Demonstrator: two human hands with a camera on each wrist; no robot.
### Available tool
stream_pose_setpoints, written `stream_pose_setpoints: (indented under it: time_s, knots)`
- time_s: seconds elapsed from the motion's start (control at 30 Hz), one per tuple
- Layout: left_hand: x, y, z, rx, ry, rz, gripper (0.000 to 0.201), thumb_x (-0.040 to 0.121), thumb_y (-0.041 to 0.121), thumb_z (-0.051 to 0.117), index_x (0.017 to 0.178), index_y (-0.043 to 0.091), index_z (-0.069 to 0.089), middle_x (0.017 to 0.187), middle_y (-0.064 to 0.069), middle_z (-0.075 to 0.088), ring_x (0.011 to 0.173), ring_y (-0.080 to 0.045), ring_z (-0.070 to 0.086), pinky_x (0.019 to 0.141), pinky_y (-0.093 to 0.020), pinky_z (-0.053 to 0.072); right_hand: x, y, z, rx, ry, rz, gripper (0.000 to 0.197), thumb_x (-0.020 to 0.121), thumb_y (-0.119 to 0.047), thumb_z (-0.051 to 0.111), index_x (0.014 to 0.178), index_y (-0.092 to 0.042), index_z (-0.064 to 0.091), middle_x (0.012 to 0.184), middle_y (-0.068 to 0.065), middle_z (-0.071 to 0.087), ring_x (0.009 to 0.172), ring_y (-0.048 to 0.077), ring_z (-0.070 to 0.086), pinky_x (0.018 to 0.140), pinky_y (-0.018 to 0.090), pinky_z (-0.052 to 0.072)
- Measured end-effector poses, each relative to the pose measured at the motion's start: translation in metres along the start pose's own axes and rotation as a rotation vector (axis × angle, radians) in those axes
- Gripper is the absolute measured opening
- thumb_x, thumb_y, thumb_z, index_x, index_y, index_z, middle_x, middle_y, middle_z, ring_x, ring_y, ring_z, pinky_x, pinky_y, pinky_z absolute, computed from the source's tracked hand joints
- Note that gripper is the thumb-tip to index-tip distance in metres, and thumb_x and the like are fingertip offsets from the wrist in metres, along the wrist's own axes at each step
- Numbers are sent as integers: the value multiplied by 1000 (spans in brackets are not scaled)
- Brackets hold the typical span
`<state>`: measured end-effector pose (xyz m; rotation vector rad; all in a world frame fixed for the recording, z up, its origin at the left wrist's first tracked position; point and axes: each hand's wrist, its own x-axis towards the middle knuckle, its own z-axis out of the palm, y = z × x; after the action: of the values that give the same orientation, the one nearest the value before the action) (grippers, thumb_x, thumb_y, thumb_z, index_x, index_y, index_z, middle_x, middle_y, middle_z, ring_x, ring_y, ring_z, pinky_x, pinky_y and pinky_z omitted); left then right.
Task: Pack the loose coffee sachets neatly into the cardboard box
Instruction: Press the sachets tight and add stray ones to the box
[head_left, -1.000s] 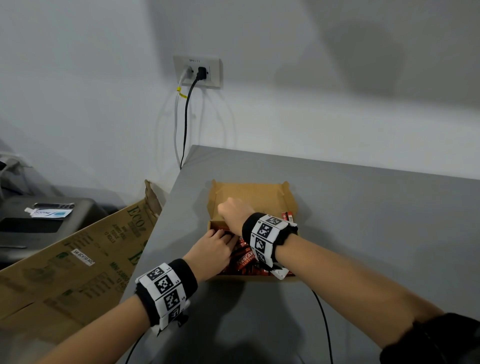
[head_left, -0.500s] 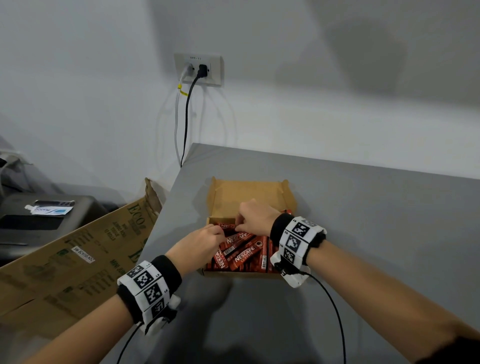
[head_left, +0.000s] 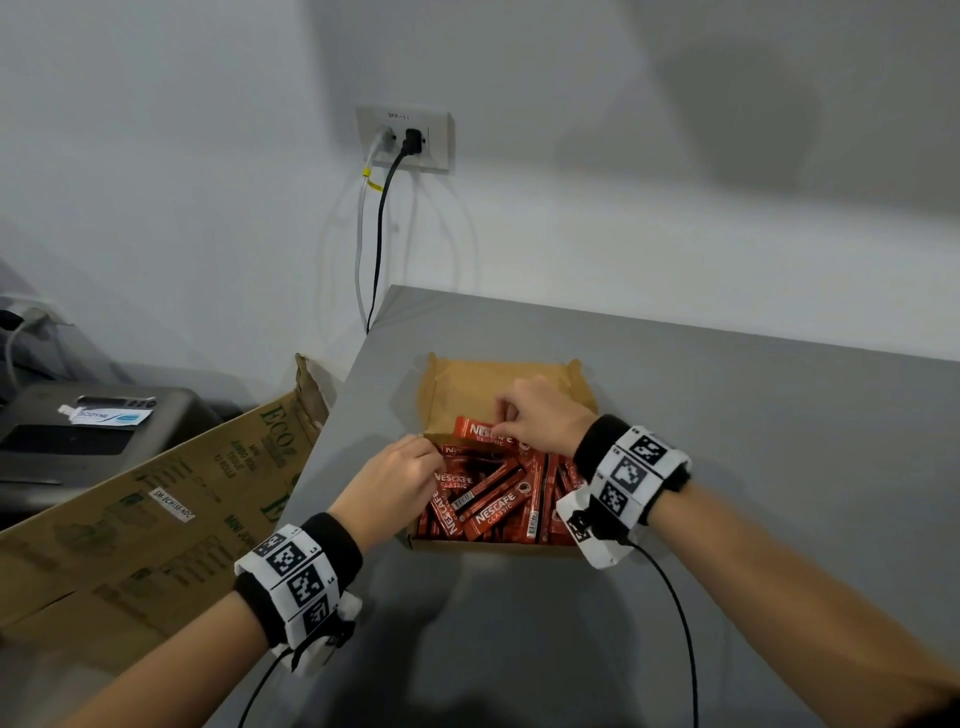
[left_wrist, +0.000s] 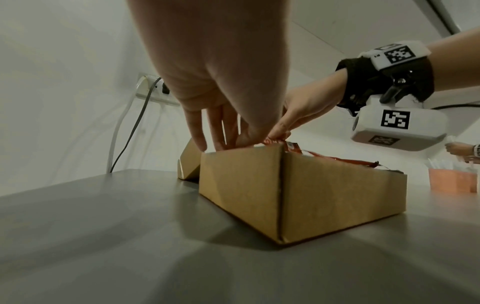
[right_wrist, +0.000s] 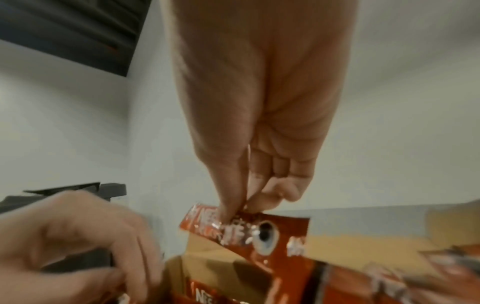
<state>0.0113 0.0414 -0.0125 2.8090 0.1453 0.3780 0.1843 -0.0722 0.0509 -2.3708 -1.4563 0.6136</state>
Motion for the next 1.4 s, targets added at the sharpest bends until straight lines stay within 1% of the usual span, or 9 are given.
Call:
stream_pose_setpoints:
  time_s: [0.23,0.43,0.63,0.73,0.93,1.1,1.27,1.33,1.4]
  knots:
    - [24,15,-10,-331,94,-311,40,95,26,51,132,13,46,107,5,56,95,-5,53,87,-20,45,-6,5,0,147,-5,-21,12,86,-10,64,96,-5,68,95,9,70,84,16,67,82,31,56]
    - [32,18,-11,-362,148,-363,41,93,14,52,132,15,40,95,4,58,85,-8,57,80,-25,50,-9,3,-3,129,26,-61,16,85,-8,64,101,-5,69,95,6,71,82,10,66,78,23,56]
    - [14,13,3,116,-187,-100,19,85,22,63,103,17,67,102,6,65,99,-11,59,96,-31,39,-8,4,-5,138,143,-17,17,81,-8,69,98,-5,70,93,5,72,70,0,61,72,16,54]
    - [6,15,15,327,-234,-37,22,58,35,84,74,28,71,75,15,64,72,-6,63,79,-33,50,-1,-13,3,175,173,-57,18,80,-8,69,98,-4,68,95,7,70,81,10,65,76,22,56]
    - [6,21,11,560,-229,18,20,54,40,83,64,27,71,72,7,62,69,-12,60,66,-35,55,12,-28,19,110,88,-87,13,79,1,68,92,-2,69,90,11,70,83,18,65,76,28,55]
    - [3,18,9,601,-370,-39,26,57,36,83,78,23,75,85,2,70,86,-21,65,73,-52,53,13,-33,29,-79,-31,-101,18,85,6,53,96,0,65,101,16,62,90,28,61,81,38,53]
    - [3,27,13,658,-509,-58,43,98,23,36,139,11,40,145,-13,36,139,-32,22,109,-64,5,17,-47,30,-267,-60,-110,16,90,4,46,101,1,58,108,18,56,94,32,58,75,32,45]
    - [5,29,11,629,-498,-105,41,94,27,45,132,12,49,139,-16,44,134,-32,32,108,-64,12,19,-51,29,-325,-69,-118,17,91,3,44,102,1,57,109,19,57,97,33,58,72,31,41]
    - [4,28,7,645,-486,-87,36,72,35,74,102,16,71,107,-14,66,108,-30,58,96,-61,38,21,-51,28,-358,-70,-116,17,92,3,44,104,2,56,111,19,56,101,33,57,72,30,40]
